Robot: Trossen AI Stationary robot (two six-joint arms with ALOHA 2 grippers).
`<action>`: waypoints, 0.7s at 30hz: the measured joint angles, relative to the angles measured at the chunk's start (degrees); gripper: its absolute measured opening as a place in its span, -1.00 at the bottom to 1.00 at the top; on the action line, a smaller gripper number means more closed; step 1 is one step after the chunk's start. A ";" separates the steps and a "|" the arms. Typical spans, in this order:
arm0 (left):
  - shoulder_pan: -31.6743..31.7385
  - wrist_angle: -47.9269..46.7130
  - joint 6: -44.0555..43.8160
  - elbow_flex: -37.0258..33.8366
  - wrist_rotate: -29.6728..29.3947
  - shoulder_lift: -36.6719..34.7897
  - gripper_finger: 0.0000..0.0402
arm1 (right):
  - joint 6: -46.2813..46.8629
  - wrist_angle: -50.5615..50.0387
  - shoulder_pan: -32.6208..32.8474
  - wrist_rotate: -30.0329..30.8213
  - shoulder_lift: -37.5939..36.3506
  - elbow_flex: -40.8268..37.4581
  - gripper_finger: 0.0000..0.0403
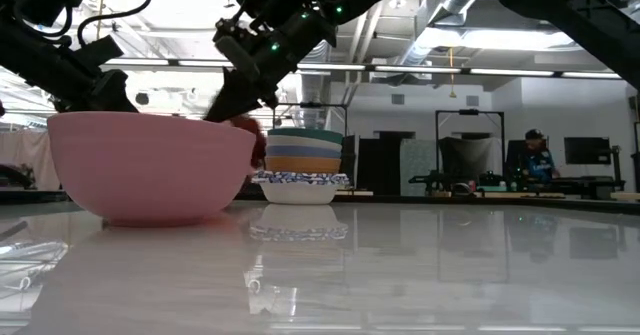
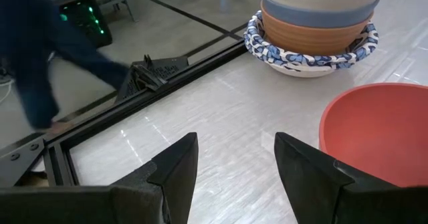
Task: Nest bowls inside each other
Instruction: Stack the orange bowl onto the stack of bowls
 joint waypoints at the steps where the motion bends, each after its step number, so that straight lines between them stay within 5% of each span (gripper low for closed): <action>1: 0.00 0.01 0.00 0.00 0.00 -0.01 -0.06 | 0.01 0.00 0.00 0.48 0.00 0.00 -0.77; 9: -0.01 -0.01 -0.01 0.00 0.00 0.00 -0.06 | 0.00 -0.76 0.00 5.27 0.00 0.00 -0.77; 16: -0.02 -0.01 0.00 0.00 0.00 0.00 -0.06 | 6.38 -3.35 0.00 18.16 0.00 0.00 -0.77; 21: -0.01 0.00 -0.01 0.00 0.00 0.00 -0.06 | 9.30 -8.08 -0.06 18.60 0.00 0.02 -0.77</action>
